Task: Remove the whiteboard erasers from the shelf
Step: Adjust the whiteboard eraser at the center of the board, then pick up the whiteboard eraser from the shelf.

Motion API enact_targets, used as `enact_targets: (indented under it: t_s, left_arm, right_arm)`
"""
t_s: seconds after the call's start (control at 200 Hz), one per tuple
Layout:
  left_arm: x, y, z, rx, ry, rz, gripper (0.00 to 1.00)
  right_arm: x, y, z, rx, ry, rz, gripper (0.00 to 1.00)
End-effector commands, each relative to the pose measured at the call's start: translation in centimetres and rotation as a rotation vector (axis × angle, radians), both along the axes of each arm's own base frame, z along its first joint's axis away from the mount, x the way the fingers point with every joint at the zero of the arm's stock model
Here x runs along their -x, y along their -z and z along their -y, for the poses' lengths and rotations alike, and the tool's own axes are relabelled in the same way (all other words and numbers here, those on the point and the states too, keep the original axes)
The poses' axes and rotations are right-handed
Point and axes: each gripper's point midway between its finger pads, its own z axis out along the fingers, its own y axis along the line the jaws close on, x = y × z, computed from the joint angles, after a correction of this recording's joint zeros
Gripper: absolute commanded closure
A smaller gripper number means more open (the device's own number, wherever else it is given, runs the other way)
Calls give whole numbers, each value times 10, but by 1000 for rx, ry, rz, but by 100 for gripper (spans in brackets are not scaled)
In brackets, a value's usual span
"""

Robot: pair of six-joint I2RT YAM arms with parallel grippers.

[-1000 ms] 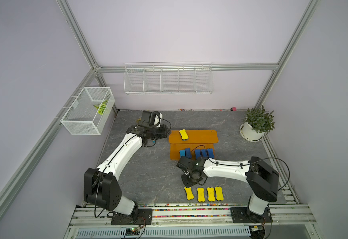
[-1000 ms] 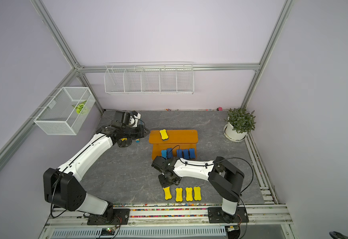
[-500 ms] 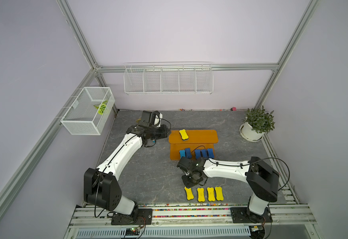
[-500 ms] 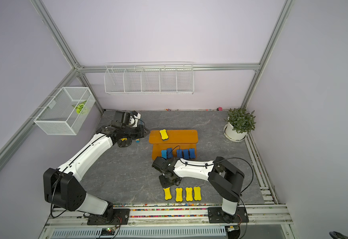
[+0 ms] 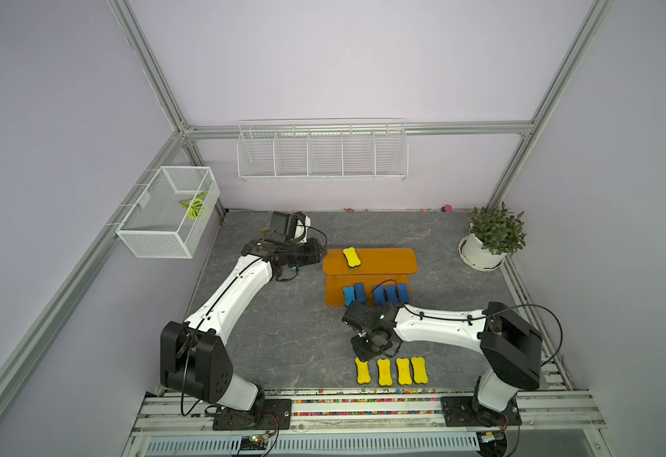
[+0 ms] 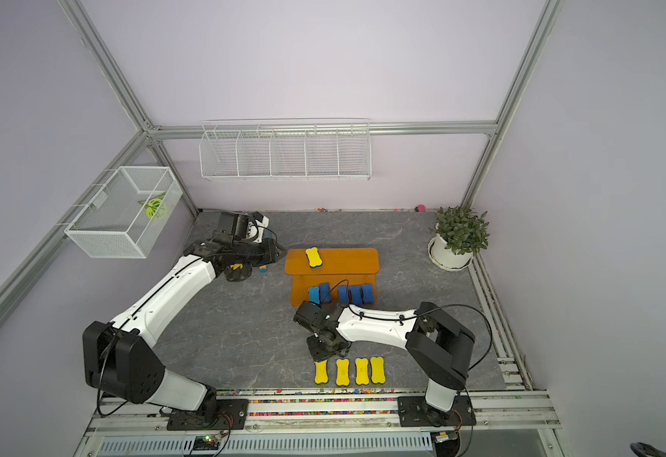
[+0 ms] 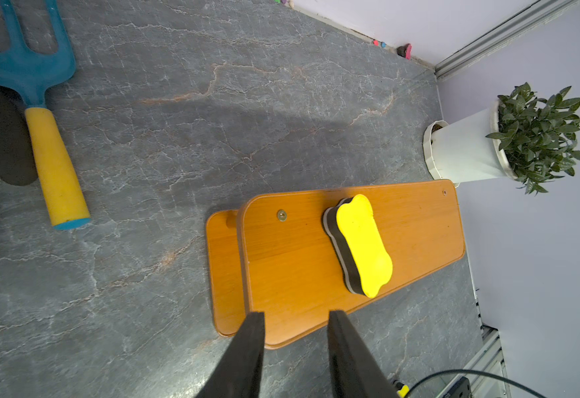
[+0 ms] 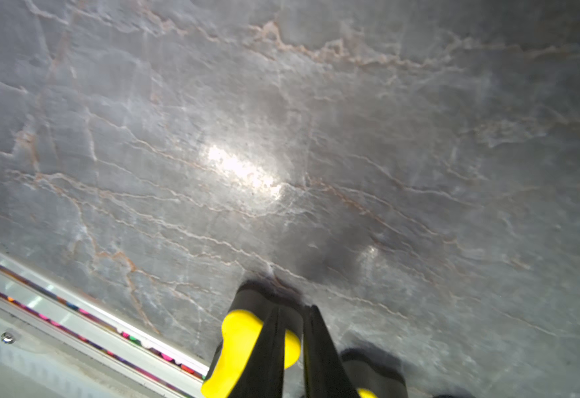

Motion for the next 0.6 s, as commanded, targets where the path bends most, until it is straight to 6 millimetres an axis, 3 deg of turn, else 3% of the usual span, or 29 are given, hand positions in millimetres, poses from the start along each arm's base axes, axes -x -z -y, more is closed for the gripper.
enact_targets:
  t_s: [0.0, 0.24, 0.385, 0.595]
  left_arm:
    - [0, -6, 0, 9, 8, 26, 63]
    - [2, -8, 9, 70, 19, -7, 63]
    - [2, -4, 9, 67, 16, -24, 63]
    - [-5, -1, -2, 20, -33, -27, 63]
  right_arm:
    - [1, -10, 8, 14, 13, 23, 82]
    - [-28, -68, 6, -73, 31, 112, 76]
    - [-65, -109, 3, -168, 72, 177, 75]
    - [-121, -141, 3, -258, 105, 199, 75]
